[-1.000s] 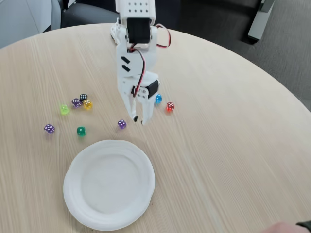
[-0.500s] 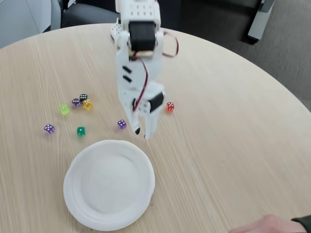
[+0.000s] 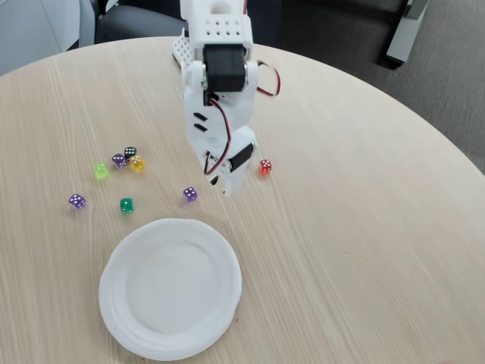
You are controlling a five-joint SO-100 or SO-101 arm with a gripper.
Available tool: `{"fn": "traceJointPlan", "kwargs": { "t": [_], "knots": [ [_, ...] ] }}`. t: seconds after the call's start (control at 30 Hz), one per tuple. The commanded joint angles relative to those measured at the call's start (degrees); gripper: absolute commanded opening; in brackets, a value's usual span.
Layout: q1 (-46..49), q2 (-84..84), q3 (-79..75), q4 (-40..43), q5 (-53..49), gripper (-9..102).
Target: Pick a purple dice and put it in the plate.
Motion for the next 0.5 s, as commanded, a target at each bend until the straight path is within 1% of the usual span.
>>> {"fn": "traceJointPlan", "kwargs": {
  "t": [0.0,0.27,0.47],
  "knots": [
    [0.7,0.3,-0.6,0.3,-1.0,11],
    [0.8,-9.4,-0.8,-0.4,0.3,11],
    [0.9,-11.9,-1.5,-0.5,2.5,13]
  ]
}}
